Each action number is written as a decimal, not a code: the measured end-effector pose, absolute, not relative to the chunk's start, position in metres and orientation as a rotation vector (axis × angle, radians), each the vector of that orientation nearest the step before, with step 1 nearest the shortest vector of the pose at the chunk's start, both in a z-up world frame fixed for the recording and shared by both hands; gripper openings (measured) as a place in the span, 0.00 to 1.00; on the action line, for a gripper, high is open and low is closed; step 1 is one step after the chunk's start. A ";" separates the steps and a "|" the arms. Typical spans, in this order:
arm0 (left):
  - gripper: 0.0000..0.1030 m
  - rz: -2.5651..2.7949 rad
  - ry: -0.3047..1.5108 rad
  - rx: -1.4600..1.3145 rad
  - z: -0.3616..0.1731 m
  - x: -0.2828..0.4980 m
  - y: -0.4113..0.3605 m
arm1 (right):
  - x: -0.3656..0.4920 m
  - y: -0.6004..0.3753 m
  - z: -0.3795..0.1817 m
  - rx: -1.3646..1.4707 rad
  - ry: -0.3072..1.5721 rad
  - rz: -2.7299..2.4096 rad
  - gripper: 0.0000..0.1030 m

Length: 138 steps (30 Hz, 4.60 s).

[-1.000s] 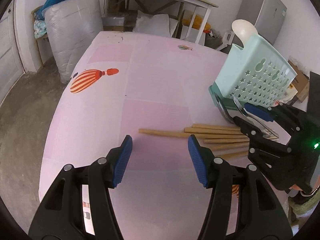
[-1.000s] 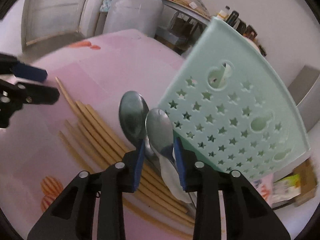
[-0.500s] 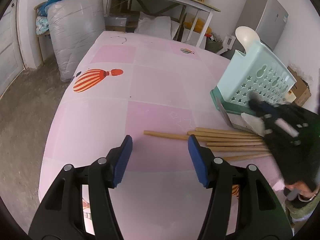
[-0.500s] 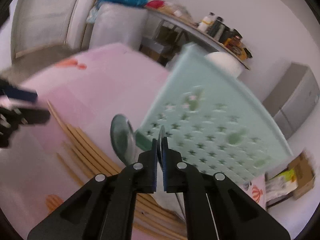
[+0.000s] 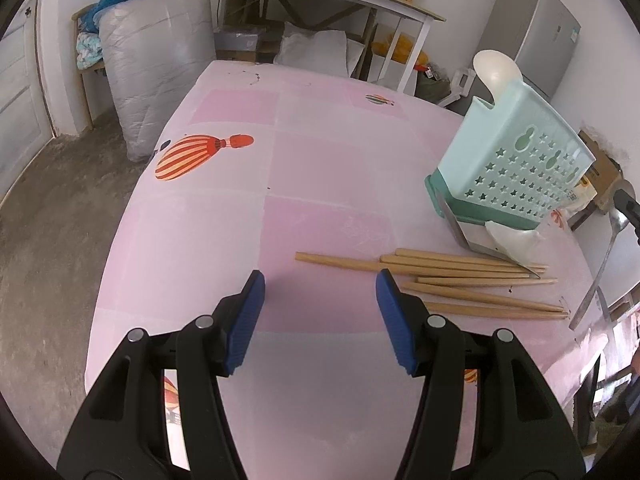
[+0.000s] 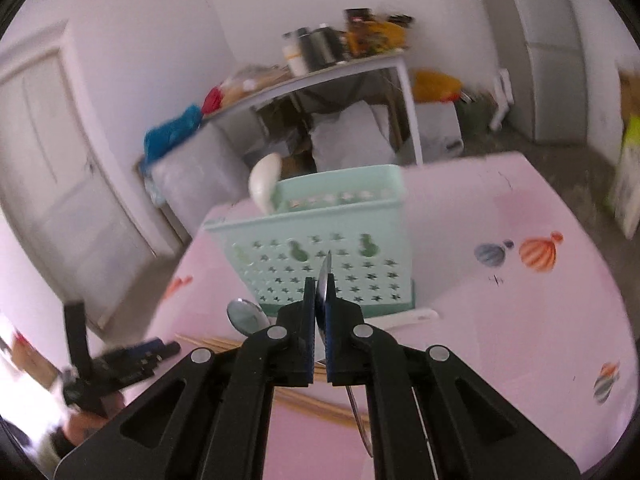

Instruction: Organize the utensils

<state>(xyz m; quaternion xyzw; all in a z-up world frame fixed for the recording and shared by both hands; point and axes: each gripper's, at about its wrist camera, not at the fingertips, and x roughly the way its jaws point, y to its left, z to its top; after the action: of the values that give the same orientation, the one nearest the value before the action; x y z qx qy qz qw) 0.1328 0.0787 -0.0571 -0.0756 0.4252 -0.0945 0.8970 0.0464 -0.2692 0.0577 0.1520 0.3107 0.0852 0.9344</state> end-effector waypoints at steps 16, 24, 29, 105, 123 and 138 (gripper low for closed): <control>0.53 -0.205 0.876 -0.133 -0.054 0.129 0.067 | 0.091 -0.292 0.166 0.337 0.216 0.273 0.04; 0.53 -0.209 0.867 -0.130 -0.052 0.129 0.065 | 0.148 -0.285 0.131 0.329 0.271 0.276 0.04; 0.53 -0.212 0.866 -0.122 -0.050 0.129 0.064 | 0.156 -0.291 0.086 0.346 0.376 0.241 0.04; 0.02 -0.385 0.956 -0.320 -0.044 0.203 -0.002 | 0.011 -0.279 -0.037 0.387 0.699 0.179 0.35; 0.02 -0.472 0.866 -0.437 -0.009 0.148 0.026 | 0.006 -0.271 -0.028 0.374 0.678 0.182 0.35; 0.02 -0.379 0.907 -0.406 -0.043 0.119 0.069 | 0.047 -0.190 -0.024 -0.125 0.764 0.274 0.35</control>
<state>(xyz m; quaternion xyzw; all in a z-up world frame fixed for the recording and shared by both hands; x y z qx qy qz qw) 0.1193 0.0691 -0.0433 -0.1935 0.4325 -0.1805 0.8619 0.0470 -0.1899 -0.0241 -0.0608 0.3712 0.1332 0.9169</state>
